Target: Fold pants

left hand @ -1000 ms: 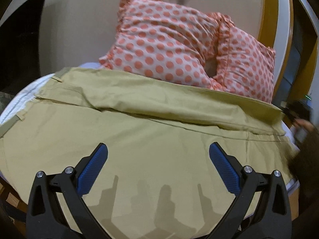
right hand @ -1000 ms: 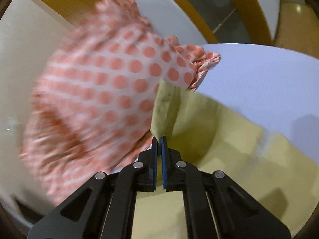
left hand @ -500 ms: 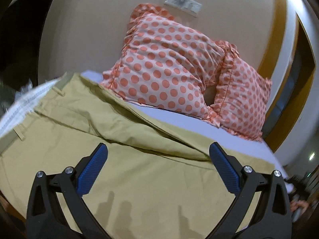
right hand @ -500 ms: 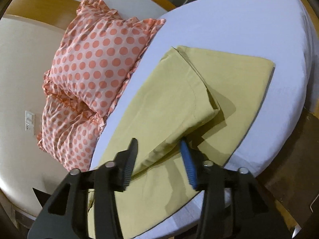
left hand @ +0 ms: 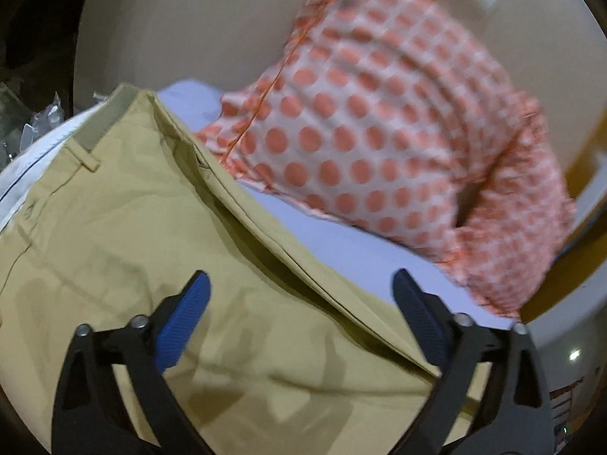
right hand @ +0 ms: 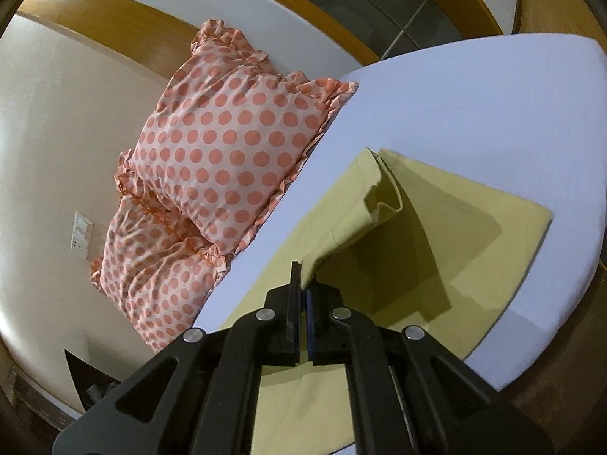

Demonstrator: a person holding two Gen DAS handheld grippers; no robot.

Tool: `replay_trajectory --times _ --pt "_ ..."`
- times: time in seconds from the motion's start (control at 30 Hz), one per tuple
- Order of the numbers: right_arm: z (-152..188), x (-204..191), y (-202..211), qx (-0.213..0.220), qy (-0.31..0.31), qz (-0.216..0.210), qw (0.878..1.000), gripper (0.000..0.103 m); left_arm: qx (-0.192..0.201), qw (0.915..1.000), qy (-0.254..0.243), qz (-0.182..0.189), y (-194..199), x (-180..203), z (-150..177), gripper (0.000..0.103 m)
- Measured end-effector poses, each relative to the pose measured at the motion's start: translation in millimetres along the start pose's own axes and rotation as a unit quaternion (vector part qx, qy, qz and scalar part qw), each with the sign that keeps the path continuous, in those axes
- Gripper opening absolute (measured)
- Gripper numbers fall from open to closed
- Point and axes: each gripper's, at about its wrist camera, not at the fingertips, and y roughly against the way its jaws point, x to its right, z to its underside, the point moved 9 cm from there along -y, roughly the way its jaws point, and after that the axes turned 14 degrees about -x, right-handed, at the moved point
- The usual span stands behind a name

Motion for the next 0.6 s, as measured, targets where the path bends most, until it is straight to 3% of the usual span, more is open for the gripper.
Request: replay_trajectory --times 0.03,0.13,0.17,0.2,0.23,0.3,0.43,0.5,0.6 --pt "-0.2 0.5 -0.8 0.0 0.0 0.0 1.0 0.002 -0.018 0.9998 0.009 -0.009 -15.4 -2.9 -7.8 0.089" --pt "-2.0 3.1 -5.1 -0.001 -0.006 -0.003 1.0 0.002 -0.047 0.9975 0.03 -0.043 -47.6 -17.1 -22.5 0.068" --pt "-3.8 4.0 -6.7 -0.001 -0.008 -0.004 1.0 0.002 -0.054 0.9964 0.04 -0.052 -56.7 -23.2 -26.3 0.05" --pt "-5.7 3.6 -8.1 0.0 -0.008 -0.006 1.0 0.002 -0.063 0.9955 0.047 -0.052 -65.5 -29.4 -28.5 0.021" --pt "-8.4 2.1 -9.3 0.002 -0.008 -0.009 1.0 0.002 -0.068 0.9953 0.052 -0.045 -68.9 -33.0 -28.1 0.009" --pt "-15.6 -4.9 -9.0 0.008 -0.004 -0.017 1.0 0.002 -0.051 0.9964 0.059 -0.033 -59.1 -36.7 -22.6 0.007" --pt "-27.2 -24.7 16.6 0.044 0.016 -0.027 0.999 0.002 0.022 0.999 -0.003 -0.039 9.9 -21.4 10.0 0.005" --pt "-28.0 -25.2 35.1 0.065 0.018 -0.023 0.997 0.002 0.061 0.9975 -0.025 -0.025 59.8 -19.1 48.5 0.006" --pt "-22.1 -7.1 50.6 0.074 0.0 -0.008 0.997 0.002 0.078 0.9965 -0.02 -0.021 101.8 -40.2 118.8 0.011"
